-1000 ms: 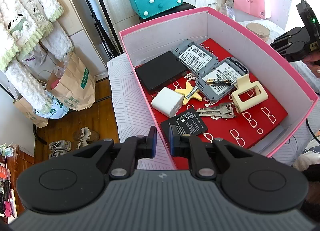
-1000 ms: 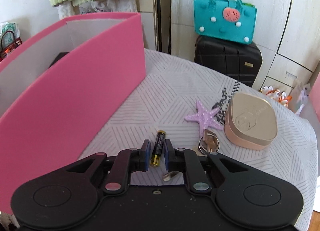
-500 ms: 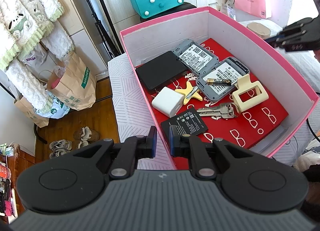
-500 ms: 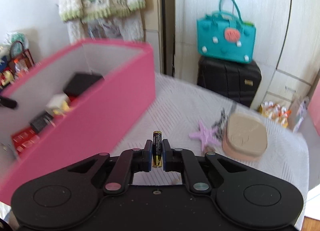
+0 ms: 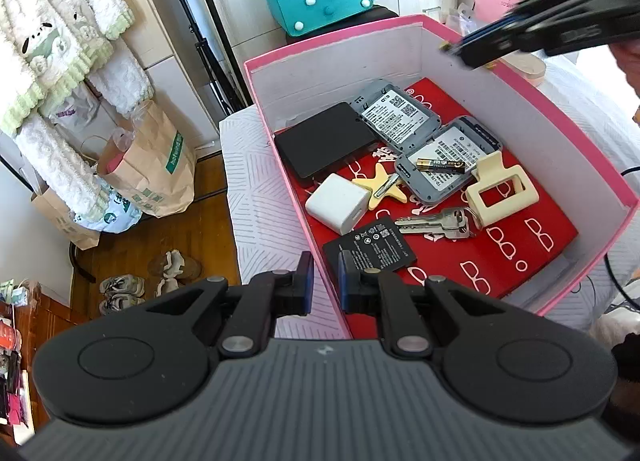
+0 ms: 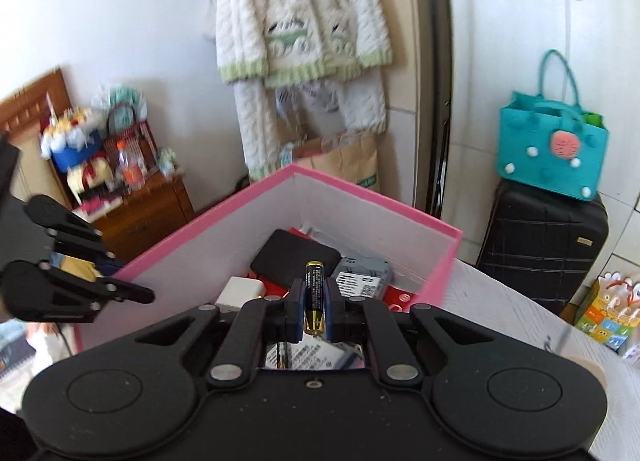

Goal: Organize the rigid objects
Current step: 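Carry the second AA battery into the box, open the right tool, then move the open right tool back to the second bunch of keys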

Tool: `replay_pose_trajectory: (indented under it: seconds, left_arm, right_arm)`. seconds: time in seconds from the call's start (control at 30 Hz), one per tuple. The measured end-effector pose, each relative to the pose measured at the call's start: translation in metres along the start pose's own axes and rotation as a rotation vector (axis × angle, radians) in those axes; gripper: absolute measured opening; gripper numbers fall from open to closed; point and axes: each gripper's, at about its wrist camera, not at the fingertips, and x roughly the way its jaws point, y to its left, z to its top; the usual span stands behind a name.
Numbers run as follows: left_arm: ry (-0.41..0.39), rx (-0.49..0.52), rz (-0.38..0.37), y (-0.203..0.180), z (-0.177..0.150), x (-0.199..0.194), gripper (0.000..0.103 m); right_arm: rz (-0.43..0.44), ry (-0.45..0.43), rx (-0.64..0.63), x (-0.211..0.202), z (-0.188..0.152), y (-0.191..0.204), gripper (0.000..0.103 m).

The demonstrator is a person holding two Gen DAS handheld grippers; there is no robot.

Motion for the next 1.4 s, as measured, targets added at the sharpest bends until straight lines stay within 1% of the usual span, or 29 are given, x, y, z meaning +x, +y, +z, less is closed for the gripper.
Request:
replay_pose_trajectory:
  seconds: [0.1,0.2,0.3,0.37,0.43,0.5,0.63,0.77,0.83,0.9,1.0,1.1,1.13,1.23,1.33,1.4]
  left_arm:
    - [0.001,0.0,0.002,0.0,0.0,0.0,0.011]
    - [0.002,0.0,0.001,0.0,0.001,-0.001,0.011]
    - [0.004,0.0,0.003,0.0,0.001,-0.001,0.011]
    - [0.002,-0.002,0.001,0.0,0.001,-0.001,0.011]
    - [0.001,-0.01,-0.004,0.0,0.001,-0.001,0.011]
    - [0.001,-0.015,-0.007,0.001,0.001,-0.001,0.011]
    - [-0.006,-0.024,-0.007,0.001,0.001,-0.003,0.011]
    - [-0.009,-0.035,-0.007,0.001,0.001,-0.004,0.011]
    - [-0.011,-0.041,-0.003,0.001,0.001,-0.004,0.012]
    - [-0.011,-0.046,0.001,0.0,0.0,-0.004,0.012]
    - [-0.013,-0.053,0.008,0.0,0.0,-0.004,0.012]
    - [-0.024,-0.086,0.002,0.002,-0.001,-0.005,0.012]
    - [-0.029,-0.098,0.0,0.003,-0.002,-0.005,0.011]
    - [-0.035,-0.122,-0.003,0.004,-0.004,-0.005,0.011]
    - [-0.031,-0.124,0.007,0.002,-0.003,-0.004,0.012]
    - [-0.028,-0.12,0.014,0.001,-0.002,-0.004,0.012]
  right_arm:
    - [-0.006,0.055,-0.015,0.027,0.009,0.002,0.011]
    - [-0.036,0.098,-0.026,0.05,0.018,-0.001,0.011]
    - [-0.065,0.131,-0.022,0.065,0.023,-0.007,0.012]
    - [-0.086,0.135,0.001,0.069,0.023,-0.014,0.012]
    - [-0.092,0.123,0.023,0.066,0.021,-0.018,0.016]
    - [-0.075,0.099,0.052,0.056,0.019,-0.022,0.016]
    - [-0.078,0.055,0.077,0.02,0.014,-0.023,0.016]
    - [-0.085,0.043,0.095,-0.022,0.007,-0.03,0.02]
    - [-0.087,0.039,0.122,-0.042,-0.001,-0.036,0.02]
    - [-0.09,0.035,0.157,-0.059,-0.01,-0.043,0.023]
    - [-0.112,0.03,0.191,-0.081,-0.028,-0.053,0.026]
    - [-0.131,0.017,0.212,-0.097,-0.053,-0.062,0.035]
    - [-0.133,0.012,0.231,-0.1,-0.064,-0.067,0.04]
    - [-0.144,0.015,0.29,-0.103,-0.097,-0.082,0.041]
    - [-0.166,0.023,0.308,-0.099,-0.121,-0.093,0.042]
    - [-0.173,0.034,0.314,-0.092,-0.132,-0.098,0.043]
